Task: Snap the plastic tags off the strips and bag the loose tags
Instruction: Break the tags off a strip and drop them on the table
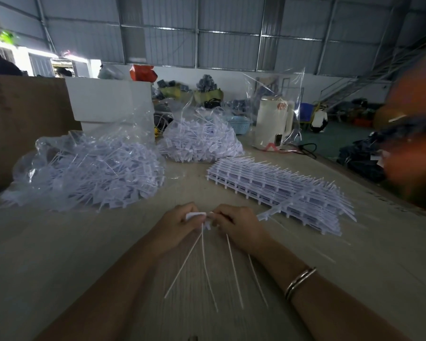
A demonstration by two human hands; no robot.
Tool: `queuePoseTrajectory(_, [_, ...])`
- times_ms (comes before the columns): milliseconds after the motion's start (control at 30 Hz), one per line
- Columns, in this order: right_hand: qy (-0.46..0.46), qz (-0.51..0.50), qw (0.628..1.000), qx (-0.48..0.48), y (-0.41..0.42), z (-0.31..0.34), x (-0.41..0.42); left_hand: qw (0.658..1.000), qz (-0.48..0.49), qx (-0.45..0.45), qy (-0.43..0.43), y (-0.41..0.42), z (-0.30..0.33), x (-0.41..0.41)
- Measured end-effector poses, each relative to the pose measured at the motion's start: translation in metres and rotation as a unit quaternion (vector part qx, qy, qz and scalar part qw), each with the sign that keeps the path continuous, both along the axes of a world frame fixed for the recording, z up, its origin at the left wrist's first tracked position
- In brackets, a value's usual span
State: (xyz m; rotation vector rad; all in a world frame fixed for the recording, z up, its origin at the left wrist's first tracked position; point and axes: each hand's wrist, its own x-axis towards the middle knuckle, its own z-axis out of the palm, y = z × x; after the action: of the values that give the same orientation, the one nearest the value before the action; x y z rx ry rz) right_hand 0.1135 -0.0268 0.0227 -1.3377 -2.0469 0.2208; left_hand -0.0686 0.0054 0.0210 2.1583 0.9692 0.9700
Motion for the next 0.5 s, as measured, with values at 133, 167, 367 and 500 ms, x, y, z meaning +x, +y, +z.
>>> queuePoseTrajectory(133, [0.162,-0.091,0.983,0.007,0.001,0.005,0.006,0.993,-0.015,-0.065,-0.096,-0.002,0.002,-0.004])
queuePoseTrajectory(167, [0.151,-0.104,0.983,0.007,0.001,0.004,0.010,0.996,-0.009,-0.050,-0.078,-0.001,0.002,-0.003])
queuePoseTrajectory(367, [-0.060,-0.090,0.992,0.066,-0.004,0.001,-0.003,0.989,0.135,0.031,0.044,0.006,-0.010,0.006])
queuePoseTrajectory(500, [-0.083,-0.089,0.989,0.080,-0.009,0.003,-0.017,0.996,0.085,-0.037,-0.011,0.000,-0.006,0.005])
